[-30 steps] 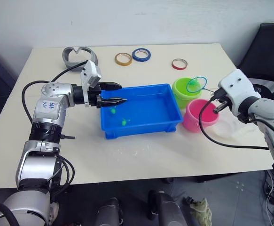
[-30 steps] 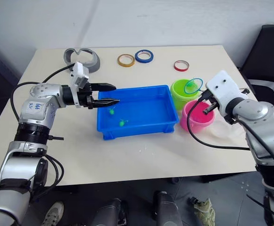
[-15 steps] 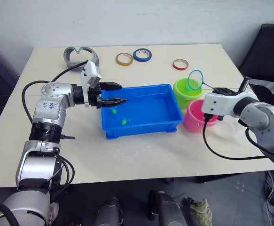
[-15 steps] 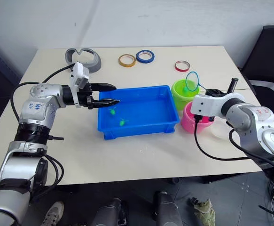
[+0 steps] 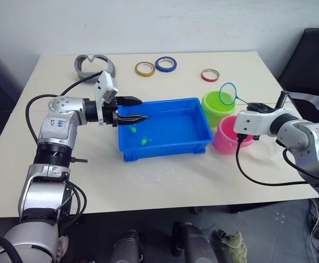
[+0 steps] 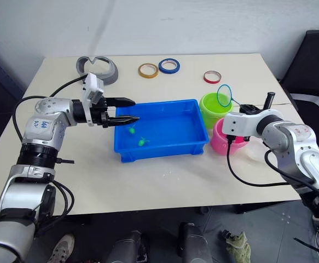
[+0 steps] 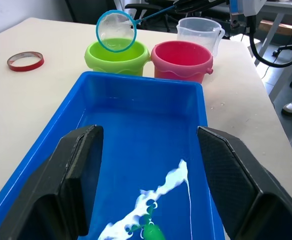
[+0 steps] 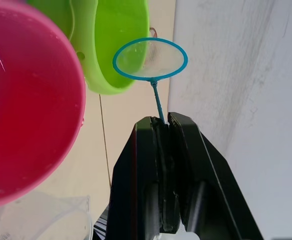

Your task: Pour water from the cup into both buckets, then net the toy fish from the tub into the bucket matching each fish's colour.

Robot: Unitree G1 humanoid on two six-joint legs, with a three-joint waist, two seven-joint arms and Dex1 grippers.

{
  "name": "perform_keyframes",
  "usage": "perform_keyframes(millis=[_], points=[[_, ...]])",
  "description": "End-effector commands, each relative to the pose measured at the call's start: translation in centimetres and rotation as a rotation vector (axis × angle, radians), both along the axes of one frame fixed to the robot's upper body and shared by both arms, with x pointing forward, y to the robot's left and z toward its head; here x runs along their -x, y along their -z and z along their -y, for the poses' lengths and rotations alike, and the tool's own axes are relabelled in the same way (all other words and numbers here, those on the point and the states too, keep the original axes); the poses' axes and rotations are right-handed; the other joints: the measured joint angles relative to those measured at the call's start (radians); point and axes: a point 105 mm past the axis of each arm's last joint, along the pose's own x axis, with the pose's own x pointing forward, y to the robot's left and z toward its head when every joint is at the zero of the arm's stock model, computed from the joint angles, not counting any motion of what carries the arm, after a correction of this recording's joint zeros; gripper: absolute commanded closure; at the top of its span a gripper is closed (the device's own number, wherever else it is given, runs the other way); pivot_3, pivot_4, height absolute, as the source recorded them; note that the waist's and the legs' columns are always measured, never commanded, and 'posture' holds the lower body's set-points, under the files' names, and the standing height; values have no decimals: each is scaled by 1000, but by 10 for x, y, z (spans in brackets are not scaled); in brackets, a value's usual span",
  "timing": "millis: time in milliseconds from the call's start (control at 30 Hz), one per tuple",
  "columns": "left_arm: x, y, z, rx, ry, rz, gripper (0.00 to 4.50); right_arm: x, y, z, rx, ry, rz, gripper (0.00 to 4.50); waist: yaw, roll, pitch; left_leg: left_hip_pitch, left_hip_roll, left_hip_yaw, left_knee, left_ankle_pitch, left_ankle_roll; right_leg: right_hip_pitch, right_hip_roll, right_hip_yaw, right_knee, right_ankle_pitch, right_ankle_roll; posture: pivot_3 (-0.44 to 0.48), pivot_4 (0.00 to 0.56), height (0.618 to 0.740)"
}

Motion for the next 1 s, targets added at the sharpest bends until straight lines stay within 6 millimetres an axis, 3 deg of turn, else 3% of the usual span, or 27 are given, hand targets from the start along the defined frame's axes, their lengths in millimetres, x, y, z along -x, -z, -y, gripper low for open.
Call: perform_keyframes(millis=[33, 233, 433, 1000], points=[[4, -10, -5, -9, 0, 47, 1216, 6, -31, -4, -149, -6, 67, 4500, 0, 0, 0, 0, 0, 0, 0, 0, 0, 0, 0, 0, 0, 0, 0, 0, 150, 713], [6, -9, -15, -12, -28, 43, 1216, 17, -45, -26, -443, -98, 18, 4500, 2, 0, 0, 0, 1, -1, 2, 0, 0, 0, 1, 0, 1, 0, 0, 0, 150, 713], [12, -5, -25, -7, -68, 35, 1216, 28, -40, -52, -575, -217, -88, 4500, 6, 0, 0, 0, 1, -1, 2, 0, 0, 1, 1, 0, 4, 0, 0, 0, 150, 713], [47, 14, -54, -3, -229, -21, 1216, 44, 4, -100, -601, -406, -357, 4500, 18, 0, 0, 1, 0, -1, 3, 0, 1, 1, -1, 0, 5, 0, 0, 0, 150, 713]])
